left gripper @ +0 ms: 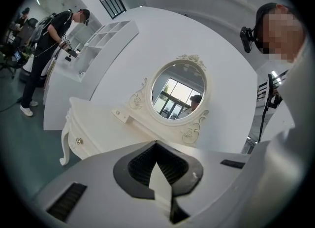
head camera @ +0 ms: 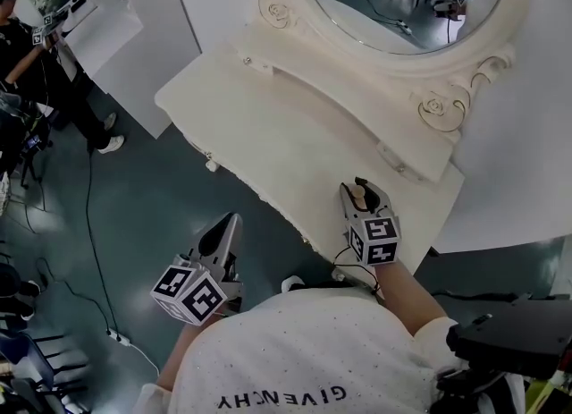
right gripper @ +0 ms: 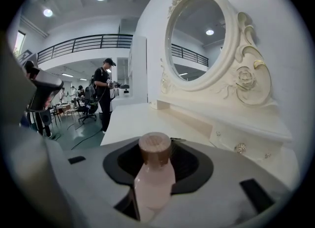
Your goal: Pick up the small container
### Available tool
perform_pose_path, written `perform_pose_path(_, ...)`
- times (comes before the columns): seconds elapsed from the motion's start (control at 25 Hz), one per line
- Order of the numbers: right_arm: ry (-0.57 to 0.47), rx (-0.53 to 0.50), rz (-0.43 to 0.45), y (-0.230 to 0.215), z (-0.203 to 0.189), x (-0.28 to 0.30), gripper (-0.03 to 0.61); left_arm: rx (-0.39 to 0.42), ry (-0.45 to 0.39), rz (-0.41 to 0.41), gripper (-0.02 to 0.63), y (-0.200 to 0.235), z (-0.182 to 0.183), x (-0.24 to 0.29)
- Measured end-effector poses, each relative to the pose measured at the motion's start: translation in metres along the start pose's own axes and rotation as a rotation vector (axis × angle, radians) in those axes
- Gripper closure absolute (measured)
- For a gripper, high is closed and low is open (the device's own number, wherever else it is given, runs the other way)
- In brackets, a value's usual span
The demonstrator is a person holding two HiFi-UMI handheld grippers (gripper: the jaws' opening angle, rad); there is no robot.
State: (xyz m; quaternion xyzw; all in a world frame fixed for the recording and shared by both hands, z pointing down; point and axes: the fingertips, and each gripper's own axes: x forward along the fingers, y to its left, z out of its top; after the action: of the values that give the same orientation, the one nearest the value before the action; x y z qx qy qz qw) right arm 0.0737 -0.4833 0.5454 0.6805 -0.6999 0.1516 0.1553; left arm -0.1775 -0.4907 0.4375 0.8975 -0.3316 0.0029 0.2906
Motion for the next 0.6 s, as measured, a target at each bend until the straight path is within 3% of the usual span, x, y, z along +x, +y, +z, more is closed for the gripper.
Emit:
perform_pose_path(0.24, 0.000, 0.027, 0.037, 0.002, 0.000, -0.003, 0.426, -0.008, 0.025, -0.023, 0.614, -0.009, -0.012, 0.005)
perform_pose_path(0.6, -0.012, 0.012, 0.089, 0.002, -0.002, -0.001, 0.425, -0.043, -0.005, -0.089, 0.614, -0.041, -0.025, 0.017)
